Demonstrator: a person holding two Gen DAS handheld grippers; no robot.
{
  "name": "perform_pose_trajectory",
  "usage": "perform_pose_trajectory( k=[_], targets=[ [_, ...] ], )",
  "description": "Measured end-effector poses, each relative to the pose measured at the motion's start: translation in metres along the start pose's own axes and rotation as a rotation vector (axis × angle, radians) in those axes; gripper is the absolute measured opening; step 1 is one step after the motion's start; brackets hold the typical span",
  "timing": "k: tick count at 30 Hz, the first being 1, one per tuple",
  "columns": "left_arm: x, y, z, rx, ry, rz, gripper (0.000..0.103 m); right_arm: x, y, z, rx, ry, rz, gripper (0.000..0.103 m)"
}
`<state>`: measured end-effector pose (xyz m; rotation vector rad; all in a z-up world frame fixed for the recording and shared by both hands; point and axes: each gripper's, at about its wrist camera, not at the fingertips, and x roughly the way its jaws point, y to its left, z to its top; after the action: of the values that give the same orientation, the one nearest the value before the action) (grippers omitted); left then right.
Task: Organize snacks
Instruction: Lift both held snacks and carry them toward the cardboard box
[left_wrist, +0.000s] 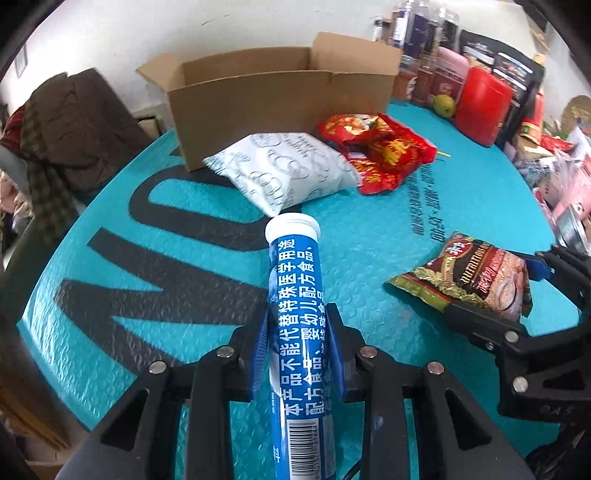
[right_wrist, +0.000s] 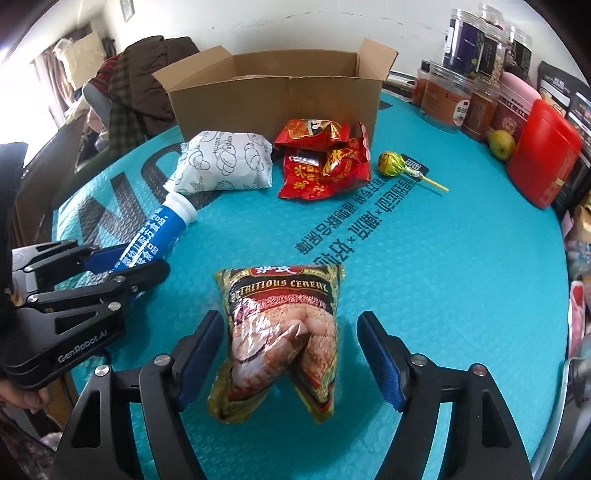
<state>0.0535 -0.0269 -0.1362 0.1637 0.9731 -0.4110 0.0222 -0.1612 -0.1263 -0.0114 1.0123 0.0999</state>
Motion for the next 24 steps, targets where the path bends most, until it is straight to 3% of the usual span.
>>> perform_pose_trajectory(
  k=[6, 9, 11, 24],
  targets=[
    [0.001, 0.0, 0.002, 0.003, 0.0, 0.003, 0.029, 0.009, -0.004, -0.002, 0.023, 0.022, 0.026, 0.069],
    [-0.002, -0.005, 0.0, 0.03, -0.008, 0.031, 0.029, 0.008, 0.0, -0.004, -0.006, 0.008, 0.011, 0.055],
    [-0.003, -0.005, 0.0, 0.02, -0.002, 0.001, 0.028, 0.006, 0.0, -0.005, -0.007, 0.0, 0.01, 0.047],
    [-0.016, -0.008, 0.001, -0.031, -0.022, -0.045, 0.028, -0.001, -0.019, -0.007, 0.073, -0.02, 0.107, 0.045]
  ],
)
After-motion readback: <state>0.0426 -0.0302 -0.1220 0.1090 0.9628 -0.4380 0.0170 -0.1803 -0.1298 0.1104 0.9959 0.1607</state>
